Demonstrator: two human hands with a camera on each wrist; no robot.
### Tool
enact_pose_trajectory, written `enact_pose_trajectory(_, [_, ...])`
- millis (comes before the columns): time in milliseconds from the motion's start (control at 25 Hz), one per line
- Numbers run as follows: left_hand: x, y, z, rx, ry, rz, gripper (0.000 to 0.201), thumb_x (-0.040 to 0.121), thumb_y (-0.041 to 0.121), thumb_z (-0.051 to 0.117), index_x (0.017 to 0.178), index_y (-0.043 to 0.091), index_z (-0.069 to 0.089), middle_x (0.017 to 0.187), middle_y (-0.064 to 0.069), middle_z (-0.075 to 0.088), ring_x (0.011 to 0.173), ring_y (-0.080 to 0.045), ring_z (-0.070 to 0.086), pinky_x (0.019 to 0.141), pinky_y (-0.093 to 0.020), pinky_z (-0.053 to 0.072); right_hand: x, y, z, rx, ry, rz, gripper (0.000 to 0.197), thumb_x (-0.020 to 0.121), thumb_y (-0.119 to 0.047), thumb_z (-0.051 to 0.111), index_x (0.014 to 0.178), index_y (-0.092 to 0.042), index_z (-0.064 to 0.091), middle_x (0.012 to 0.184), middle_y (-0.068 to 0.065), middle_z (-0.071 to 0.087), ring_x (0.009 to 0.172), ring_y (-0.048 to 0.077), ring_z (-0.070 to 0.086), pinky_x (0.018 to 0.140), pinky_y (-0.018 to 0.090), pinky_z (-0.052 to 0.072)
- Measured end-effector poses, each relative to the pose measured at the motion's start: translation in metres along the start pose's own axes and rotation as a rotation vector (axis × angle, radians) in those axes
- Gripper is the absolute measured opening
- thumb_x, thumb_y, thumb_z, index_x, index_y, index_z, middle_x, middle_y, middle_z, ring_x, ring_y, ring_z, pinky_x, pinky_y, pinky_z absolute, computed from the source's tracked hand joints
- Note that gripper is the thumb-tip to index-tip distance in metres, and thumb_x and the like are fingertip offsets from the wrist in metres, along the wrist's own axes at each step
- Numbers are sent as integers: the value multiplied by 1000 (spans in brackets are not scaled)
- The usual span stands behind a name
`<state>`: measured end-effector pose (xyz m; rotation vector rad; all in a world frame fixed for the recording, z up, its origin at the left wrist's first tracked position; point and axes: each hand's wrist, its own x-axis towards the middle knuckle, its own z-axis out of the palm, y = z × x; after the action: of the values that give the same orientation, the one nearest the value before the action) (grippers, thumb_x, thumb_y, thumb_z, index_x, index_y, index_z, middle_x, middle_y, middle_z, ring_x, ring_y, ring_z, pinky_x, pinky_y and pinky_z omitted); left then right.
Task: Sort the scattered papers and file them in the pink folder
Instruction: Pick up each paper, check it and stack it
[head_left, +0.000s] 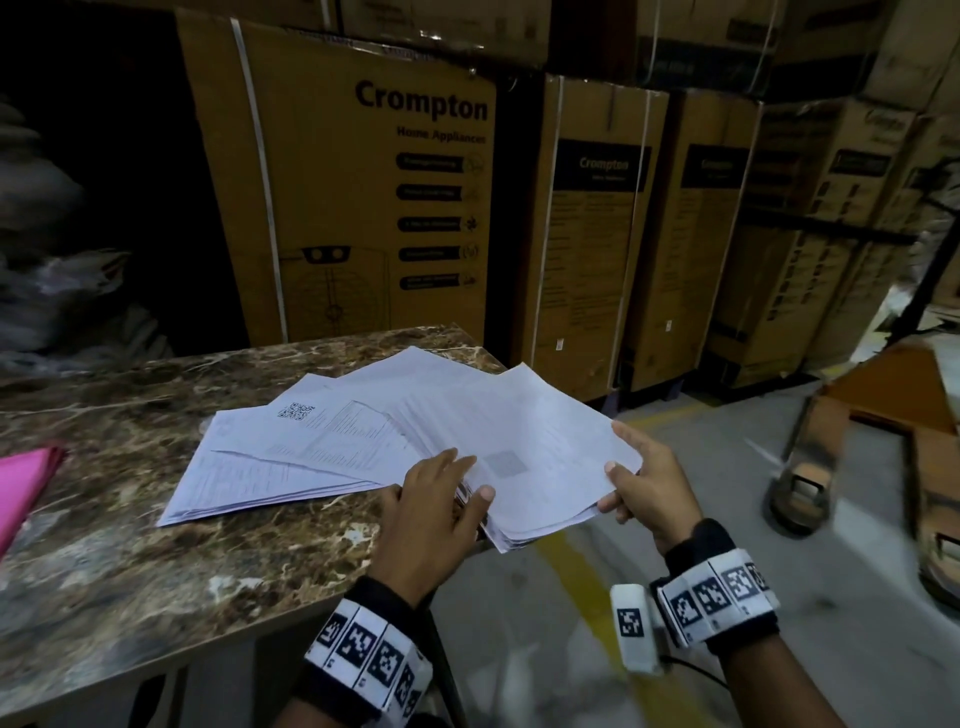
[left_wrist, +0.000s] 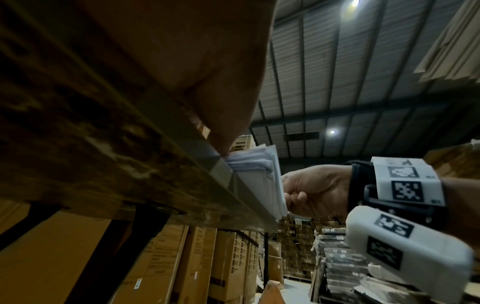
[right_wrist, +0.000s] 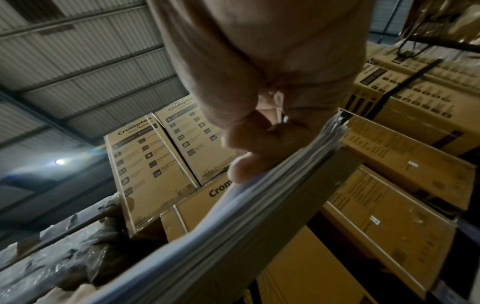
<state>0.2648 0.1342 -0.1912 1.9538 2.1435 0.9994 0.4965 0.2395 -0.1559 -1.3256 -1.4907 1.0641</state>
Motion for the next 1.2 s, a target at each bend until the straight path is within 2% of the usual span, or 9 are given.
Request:
enact_pose_trajectory(160, [-2,-2,2,75,-3,26,75,84,77,16,135,38,55,151,13,41,143,-10,28,107,-42,20,-1,0,-4,-106,-13,-17,62,98,1,48,150,-31,37,130,10,50,57,22,65,41,22,44])
enact_pose_trajectory(360, [-3,0,2,37,38,36,74,83,76,16,129,38,59,145,13,46,140,-9,31,104,-39,21,-4,-1,-9,-190,-83,2,65,98,-1,51,152,-34,33,100,-4,55,59,21,63,42,22,43])
enact_pose_trajectory(520, [-3,-1,3,50,30,36,75,81,73,16,130,36,60,145,11,46,140,-10,32,104,-38,21,-6,-1,-8,-320,-92,-6,72,95,-6,58,151,-39,29,126,4,53,64,21,66,46,22,48])
enact_pose_trajectory(600, [-4,-1,3,48,28,26,74,81,71,17,130,35,59,145,10,46,140,-11,32,106,-38,21,-9,2,-8,-437,-40,-75,73,91,-13,65,150,-39,31,137,0,49,87,29,68,57,31,57])
enact_pose_trajectory(680, [-3,-1,3,32,38,19,68,84,68,23,130,34,60,145,10,46,140,-12,32,107,-39,21,-15,3,-9,-545,37,-143,73,87,-20,69,150,-34,34,149,-2,41,116,31,59,88,45,57])
enact_pose_trajectory(760, [-3,0,1,-27,76,25,61,87,65,29,127,33,62,143,9,49,138,-13,36,107,-41,24,-26,1,-10,-616,110,-191,70,88,-20,69,149,-30,37,157,-3,32,131,29,49,105,40,46])
enact_pose_trajectory(1000, [-17,-9,-18,2,171,17,49,91,56,41,124,29,65,132,6,58,128,-21,50,99,-46,38,-72,-3,24,-529,17,-440,53,92,-18,62,142,-29,48,148,-9,47,135,12,44,106,22,37])
enact_pose_trajectory(1080, [-23,-17,-35,110,99,-74,46,96,52,48,137,30,55,142,4,51,134,-24,45,103,-49,39,-84,-10,43,-494,-40,-508,49,93,-19,61,139,-29,51,143,-12,52,131,6,46,102,12,32])
enact_pose_trajectory(1200, [-30,-35,-61,267,-49,-219,63,96,60,44,153,35,28,156,4,35,142,-22,35,109,-48,33,-93,-28,73,-505,-155,-570,45,96,-29,60,139,-33,50,141,-16,51,130,5,45,105,17,33])
